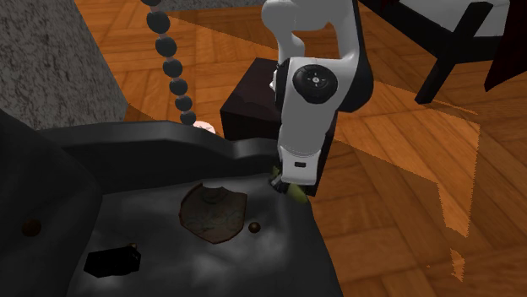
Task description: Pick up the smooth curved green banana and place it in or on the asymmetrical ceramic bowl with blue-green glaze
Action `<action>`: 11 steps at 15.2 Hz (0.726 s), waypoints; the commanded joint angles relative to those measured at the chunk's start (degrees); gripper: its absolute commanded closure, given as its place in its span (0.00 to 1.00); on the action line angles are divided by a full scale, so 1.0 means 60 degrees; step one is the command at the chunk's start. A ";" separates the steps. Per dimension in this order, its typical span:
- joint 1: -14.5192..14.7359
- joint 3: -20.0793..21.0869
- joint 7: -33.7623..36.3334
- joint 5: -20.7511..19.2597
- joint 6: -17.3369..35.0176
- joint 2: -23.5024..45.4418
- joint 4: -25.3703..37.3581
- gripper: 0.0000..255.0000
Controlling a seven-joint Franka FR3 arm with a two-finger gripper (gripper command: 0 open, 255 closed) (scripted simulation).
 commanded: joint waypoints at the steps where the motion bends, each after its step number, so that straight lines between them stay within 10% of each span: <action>1: -0.0005 0.0000 -0.0014 0.0005 -0.0190 -0.0146 0.0042 1.00; 11: -0.1248 -0.0432 -0.1705 0.0100 -0.0743 0.0861 0.1679 1.00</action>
